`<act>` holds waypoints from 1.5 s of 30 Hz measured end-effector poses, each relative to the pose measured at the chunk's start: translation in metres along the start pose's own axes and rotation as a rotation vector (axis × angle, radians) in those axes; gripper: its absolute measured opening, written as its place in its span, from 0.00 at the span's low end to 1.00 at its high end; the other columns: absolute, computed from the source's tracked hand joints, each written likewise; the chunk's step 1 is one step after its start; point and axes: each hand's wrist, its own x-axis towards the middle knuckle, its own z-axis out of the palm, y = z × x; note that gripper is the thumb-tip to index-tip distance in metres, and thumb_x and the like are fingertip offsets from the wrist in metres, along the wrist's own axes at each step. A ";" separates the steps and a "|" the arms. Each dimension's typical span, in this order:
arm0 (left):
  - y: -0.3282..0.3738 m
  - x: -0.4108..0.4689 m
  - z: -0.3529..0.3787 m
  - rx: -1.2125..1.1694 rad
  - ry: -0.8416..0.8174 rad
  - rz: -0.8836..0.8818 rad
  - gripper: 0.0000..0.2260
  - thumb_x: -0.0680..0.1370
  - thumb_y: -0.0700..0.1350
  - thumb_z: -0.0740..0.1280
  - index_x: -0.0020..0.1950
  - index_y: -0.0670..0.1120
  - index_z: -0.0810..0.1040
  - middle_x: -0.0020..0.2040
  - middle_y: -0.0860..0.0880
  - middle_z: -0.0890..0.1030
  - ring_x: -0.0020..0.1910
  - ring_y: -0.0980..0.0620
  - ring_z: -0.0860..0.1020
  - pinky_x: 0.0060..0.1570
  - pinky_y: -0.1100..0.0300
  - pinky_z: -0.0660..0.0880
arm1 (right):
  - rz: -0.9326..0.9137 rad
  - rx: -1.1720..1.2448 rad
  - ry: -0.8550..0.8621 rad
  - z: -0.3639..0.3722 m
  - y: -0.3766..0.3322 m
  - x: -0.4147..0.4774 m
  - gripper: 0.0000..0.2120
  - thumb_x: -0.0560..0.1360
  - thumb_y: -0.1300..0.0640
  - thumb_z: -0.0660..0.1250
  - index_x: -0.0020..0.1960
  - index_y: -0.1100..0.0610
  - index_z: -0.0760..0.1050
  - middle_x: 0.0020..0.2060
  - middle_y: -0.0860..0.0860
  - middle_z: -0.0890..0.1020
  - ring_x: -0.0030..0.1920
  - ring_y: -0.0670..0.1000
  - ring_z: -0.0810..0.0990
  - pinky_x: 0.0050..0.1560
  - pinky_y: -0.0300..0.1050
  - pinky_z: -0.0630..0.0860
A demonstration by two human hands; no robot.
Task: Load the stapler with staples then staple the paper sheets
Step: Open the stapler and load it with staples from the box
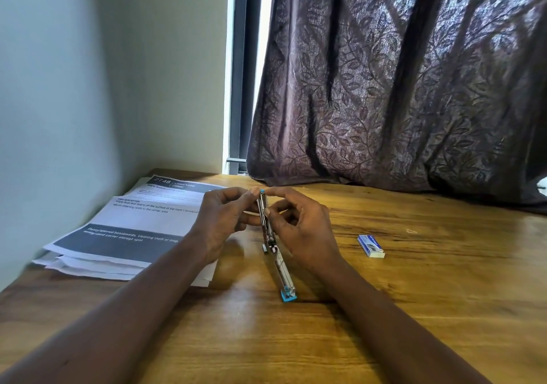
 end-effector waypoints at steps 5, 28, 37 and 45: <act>0.000 -0.003 0.003 0.005 0.012 0.027 0.08 0.80 0.45 0.70 0.46 0.44 0.85 0.40 0.44 0.87 0.33 0.53 0.84 0.38 0.57 0.75 | -0.025 -0.085 0.000 -0.002 0.001 0.002 0.12 0.78 0.58 0.72 0.60 0.51 0.83 0.39 0.46 0.86 0.38 0.43 0.83 0.40 0.38 0.80; -0.008 -0.001 0.004 0.130 0.020 0.084 0.10 0.80 0.46 0.71 0.43 0.42 0.85 0.36 0.43 0.86 0.32 0.51 0.84 0.33 0.60 0.73 | -0.070 -0.244 -0.163 -0.005 0.000 0.005 0.05 0.77 0.56 0.70 0.43 0.52 0.77 0.36 0.47 0.80 0.37 0.49 0.78 0.40 0.56 0.78; -0.004 -0.002 0.004 0.129 0.064 0.052 0.10 0.81 0.46 0.70 0.44 0.41 0.85 0.35 0.45 0.86 0.31 0.52 0.83 0.34 0.60 0.74 | -0.119 -0.180 -0.069 -0.005 -0.002 0.003 0.07 0.76 0.55 0.73 0.44 0.52 0.75 0.32 0.46 0.78 0.32 0.46 0.75 0.33 0.47 0.74; 0.001 -0.002 0.005 0.104 0.097 0.029 0.09 0.81 0.46 0.69 0.44 0.43 0.84 0.35 0.47 0.86 0.32 0.53 0.84 0.35 0.59 0.75 | -0.252 -0.272 0.096 -0.004 -0.006 0.000 0.05 0.73 0.54 0.74 0.43 0.53 0.78 0.36 0.44 0.80 0.36 0.46 0.79 0.36 0.51 0.79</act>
